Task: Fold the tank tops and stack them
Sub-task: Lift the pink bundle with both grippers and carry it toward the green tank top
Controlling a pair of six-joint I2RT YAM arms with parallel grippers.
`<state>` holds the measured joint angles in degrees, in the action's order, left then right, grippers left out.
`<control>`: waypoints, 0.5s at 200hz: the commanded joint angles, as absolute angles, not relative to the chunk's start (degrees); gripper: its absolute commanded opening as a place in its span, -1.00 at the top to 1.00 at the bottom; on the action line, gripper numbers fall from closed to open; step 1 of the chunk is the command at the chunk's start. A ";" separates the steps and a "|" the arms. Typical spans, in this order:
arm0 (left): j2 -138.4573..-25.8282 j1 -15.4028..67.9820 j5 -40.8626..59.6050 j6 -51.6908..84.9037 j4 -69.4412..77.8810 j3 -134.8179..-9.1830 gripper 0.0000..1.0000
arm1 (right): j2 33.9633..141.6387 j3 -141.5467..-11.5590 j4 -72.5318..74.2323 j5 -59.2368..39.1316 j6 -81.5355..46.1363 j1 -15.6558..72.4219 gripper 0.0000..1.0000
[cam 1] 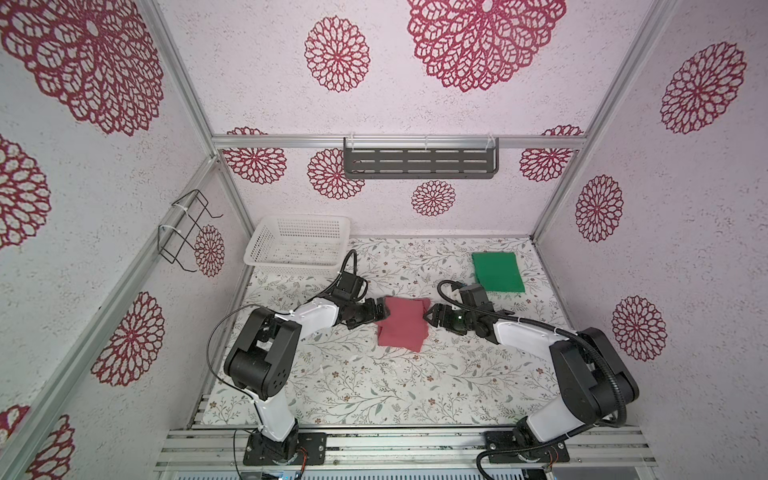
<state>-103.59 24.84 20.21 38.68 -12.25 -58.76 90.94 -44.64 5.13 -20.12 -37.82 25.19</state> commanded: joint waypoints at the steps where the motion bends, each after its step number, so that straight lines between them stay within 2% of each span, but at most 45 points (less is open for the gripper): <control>1: -104.48 25.14 23.72 38.40 -7.17 -58.01 -0.78 | 93.43 -45.04 10.37 -22.05 -40.53 26.46 -0.57; 15: -104.98 25.47 24.32 40.01 -5.18 -56.56 -0.65 | 95.31 -45.18 12.06 -22.10 -41.58 27.37 -0.57; 51: -106.28 27.12 25.15 44.04 1.23 -53.23 -0.51 | 100.85 -45.29 17.95 -23.52 -44.48 28.84 -0.57; 67: -107.00 28.00 25.48 45.67 3.25 -52.74 -0.38 | 102.59 -45.97 19.14 -24.07 -45.34 30.15 -0.56; 85: -107.23 28.92 24.65 46.40 3.65 -53.15 -0.12 | 103.69 -46.37 19.25 -23.79 -45.91 31.65 -0.53; 100: -107.05 29.66 23.99 46.89 3.46 -53.81 0.11 | 104.04 -46.08 19.62 -23.55 -46.23 31.99 -0.43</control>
<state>-106.17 28.34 24.01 45.58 1.23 -53.58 102.39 -46.39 20.88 -23.14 -44.01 30.50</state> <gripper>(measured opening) 0.511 0.745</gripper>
